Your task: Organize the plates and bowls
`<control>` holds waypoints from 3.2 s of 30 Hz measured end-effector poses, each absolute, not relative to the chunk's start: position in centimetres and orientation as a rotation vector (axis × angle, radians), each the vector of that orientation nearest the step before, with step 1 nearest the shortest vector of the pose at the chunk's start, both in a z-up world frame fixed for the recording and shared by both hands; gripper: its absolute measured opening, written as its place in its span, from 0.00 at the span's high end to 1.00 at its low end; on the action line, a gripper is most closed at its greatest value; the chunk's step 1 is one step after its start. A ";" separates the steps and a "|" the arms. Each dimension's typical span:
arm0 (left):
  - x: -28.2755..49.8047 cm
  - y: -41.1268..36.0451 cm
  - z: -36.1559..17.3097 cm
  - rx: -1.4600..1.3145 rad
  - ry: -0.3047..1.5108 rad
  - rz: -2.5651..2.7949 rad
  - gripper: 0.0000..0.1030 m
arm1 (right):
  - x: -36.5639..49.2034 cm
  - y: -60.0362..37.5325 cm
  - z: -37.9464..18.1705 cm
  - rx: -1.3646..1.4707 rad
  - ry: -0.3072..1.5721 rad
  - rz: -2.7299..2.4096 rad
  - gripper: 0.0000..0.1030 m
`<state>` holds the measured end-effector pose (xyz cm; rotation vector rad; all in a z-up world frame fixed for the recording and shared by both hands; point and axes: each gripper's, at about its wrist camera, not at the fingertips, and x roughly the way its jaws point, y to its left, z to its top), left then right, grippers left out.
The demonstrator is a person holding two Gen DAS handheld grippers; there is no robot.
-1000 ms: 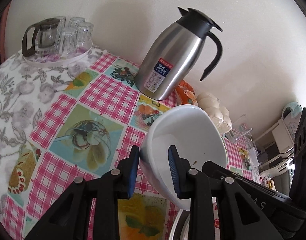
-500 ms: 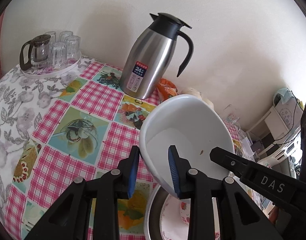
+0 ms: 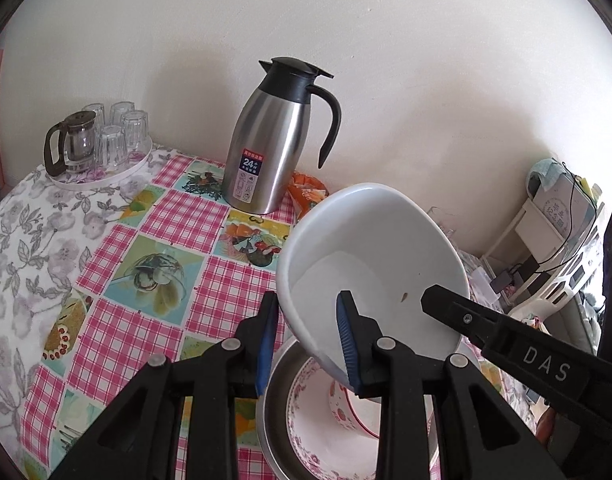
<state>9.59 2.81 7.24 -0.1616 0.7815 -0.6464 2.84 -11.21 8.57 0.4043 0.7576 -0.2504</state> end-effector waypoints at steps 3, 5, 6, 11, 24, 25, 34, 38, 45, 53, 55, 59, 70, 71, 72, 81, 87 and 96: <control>8.9 2.8 7.4 -0.160 0.776 -0.650 0.70 | 1.6 -10.9 8.7 0.389 0.738 -0.252 0.85; 8.4 2.8 7.5 -0.161 0.775 -0.653 0.70 | 1.0 -10.9 8.6 0.392 0.728 -0.252 0.84; 8.3 2.8 7.4 -0.164 0.775 -0.655 0.70 | 0.8 -11.0 8.6 0.393 0.725 -0.251 0.84; 7.1 2.5 7.3 -0.159 0.779 -0.672 0.70 | -0.8 -11.5 8.2 0.407 0.705 -0.246 0.84; 5.7 0.8 7.2 -0.101 0.775 -0.709 0.70 | -3.9 -13.0 7.2 0.479 0.626 -0.257 0.84; 5.6 0.6 7.3 -0.092 0.771 -0.709 0.70 | -4.1 -13.1 7.1 0.481 0.618 -0.260 0.84; 4.8 -0.7 7.6 -0.069 0.756 -0.727 0.70 | -5.5 -13.7 7.7 0.460 0.569 -0.270 0.84; 4.3 -1.2 7.7 -0.061 0.748 -0.736 0.70 | -6.2 -14.3 7.8 0.459 0.555 -0.274 0.84; 3.6 -2.3 7.7 -0.048 0.748 -0.749 0.70 | -7.2 -15.2 7.8 0.470 0.544 -0.281 0.84; 3.2 -3.6 7.0 -0.006 0.786 -0.743 0.70 | -7.8 -16.4 7.2 0.488 0.575 -0.296 0.84; 3.4 -3.8 6.6 0.002 0.807 -0.734 0.70 | -7.5 -16.6 6.6 0.499 0.598 -0.292 0.84; 3.9 -3.7 5.9 -0.008 0.851 -0.720 0.70 | -7.0 -17.1 5.2 0.544 0.648 -0.275 0.84; 4.9 -3.3 4.6 -0.022 0.912 -0.691 0.70 | -5.8 -16.9 2.7 0.570 0.747 -0.259 0.83; 5.0 -3.3 4.5 -0.022 0.917 -0.691 0.70 | -5.7 -17.0 2.5 0.577 0.756 -0.258 0.83; 5.0 -3.3 4.4 -0.023 0.922 -0.690 0.70 | -5.6 -17.0 2.3 0.581 0.763 -0.257 0.83; 5.4 -3.5 3.8 -0.039 0.958 -0.696 0.70 | -5.3 -17.4 1.3 0.597 0.795 -0.267 0.80; 5.6 -3.3 3.5 -0.057 0.973 -0.699 0.70 | -5.1 -17.8 0.7 0.622 0.820 -0.278 0.79; 6.0 -3.0 3.0 -0.077 0.995 -0.697 0.70 | -5.2 -17.8 0.7 0.620 0.813 -0.277 0.78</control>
